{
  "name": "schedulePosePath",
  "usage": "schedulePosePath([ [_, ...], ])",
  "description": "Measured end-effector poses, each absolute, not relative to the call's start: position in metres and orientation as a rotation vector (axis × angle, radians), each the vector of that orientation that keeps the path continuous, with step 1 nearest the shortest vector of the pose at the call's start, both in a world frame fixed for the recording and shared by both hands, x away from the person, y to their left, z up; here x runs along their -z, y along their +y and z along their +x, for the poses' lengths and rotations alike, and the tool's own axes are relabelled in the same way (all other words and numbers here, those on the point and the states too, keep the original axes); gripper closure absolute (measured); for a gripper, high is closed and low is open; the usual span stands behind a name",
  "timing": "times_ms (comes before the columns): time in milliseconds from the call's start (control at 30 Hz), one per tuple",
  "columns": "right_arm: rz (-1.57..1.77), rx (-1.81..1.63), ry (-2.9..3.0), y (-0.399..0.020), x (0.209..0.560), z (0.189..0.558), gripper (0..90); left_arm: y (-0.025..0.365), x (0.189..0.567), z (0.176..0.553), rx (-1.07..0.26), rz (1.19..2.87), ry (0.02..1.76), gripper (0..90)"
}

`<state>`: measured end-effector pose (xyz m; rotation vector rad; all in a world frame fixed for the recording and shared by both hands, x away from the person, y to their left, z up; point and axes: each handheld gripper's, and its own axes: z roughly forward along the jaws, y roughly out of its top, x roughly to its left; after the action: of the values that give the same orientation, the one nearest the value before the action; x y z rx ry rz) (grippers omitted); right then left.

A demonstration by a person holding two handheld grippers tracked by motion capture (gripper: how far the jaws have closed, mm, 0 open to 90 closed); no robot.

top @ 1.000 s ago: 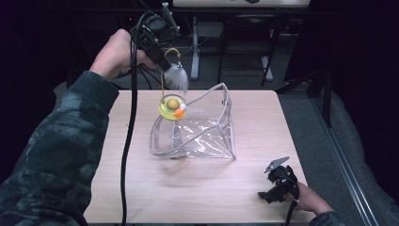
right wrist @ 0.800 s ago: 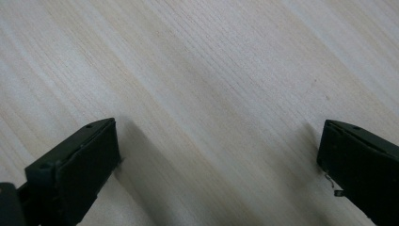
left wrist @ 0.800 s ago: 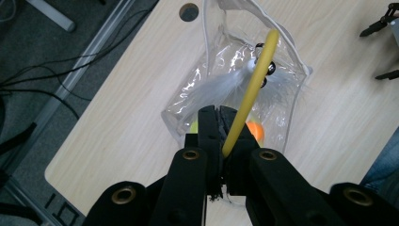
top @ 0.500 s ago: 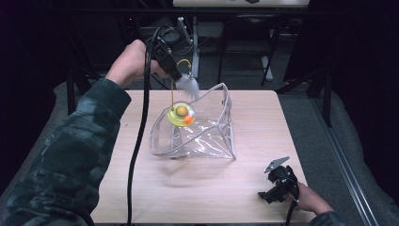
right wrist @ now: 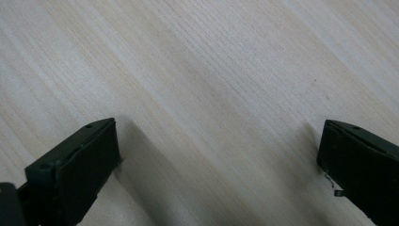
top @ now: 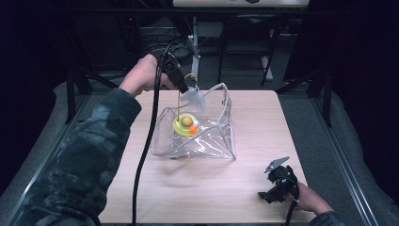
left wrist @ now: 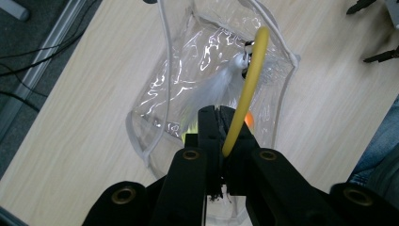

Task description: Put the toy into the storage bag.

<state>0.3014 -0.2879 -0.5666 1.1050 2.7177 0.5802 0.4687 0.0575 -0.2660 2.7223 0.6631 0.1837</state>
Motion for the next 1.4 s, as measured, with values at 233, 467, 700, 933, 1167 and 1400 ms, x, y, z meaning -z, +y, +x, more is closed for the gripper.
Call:
schedulePosePath([
  [233,1.1,-0.573,2.717,-0.288,0.567,0.301,0.0,0.054,0.292,0.475,-0.106,2.739,0.666,88.1],
  [467,1.101,-0.572,2.717,-0.288,0.566,0.301,0.0,0.053,0.311,0.481,-0.062,2.763,0.68,88.0],
  [700,1.099,-0.572,2.72,-0.288,0.566,0.302,0.0,0.052,0.333,0.486,-0.016,2.778,0.704,88.0],
  [933,1.098,-0.57,2.719,-0.288,0.566,0.302,0.0,0.051,0.348,0.49,0.018,2.775,0.732,88.1],
  [1167,1.098,-0.568,2.718,-0.288,0.566,0.302,0.0,0.051,0.359,0.493,0.042,2.775,0.747,88.0],
  [1400,1.095,-0.57,2.721,-0.289,0.566,0.302,0.0,0.055,0.367,0.495,0.065,2.754,0.78,87.8],
])
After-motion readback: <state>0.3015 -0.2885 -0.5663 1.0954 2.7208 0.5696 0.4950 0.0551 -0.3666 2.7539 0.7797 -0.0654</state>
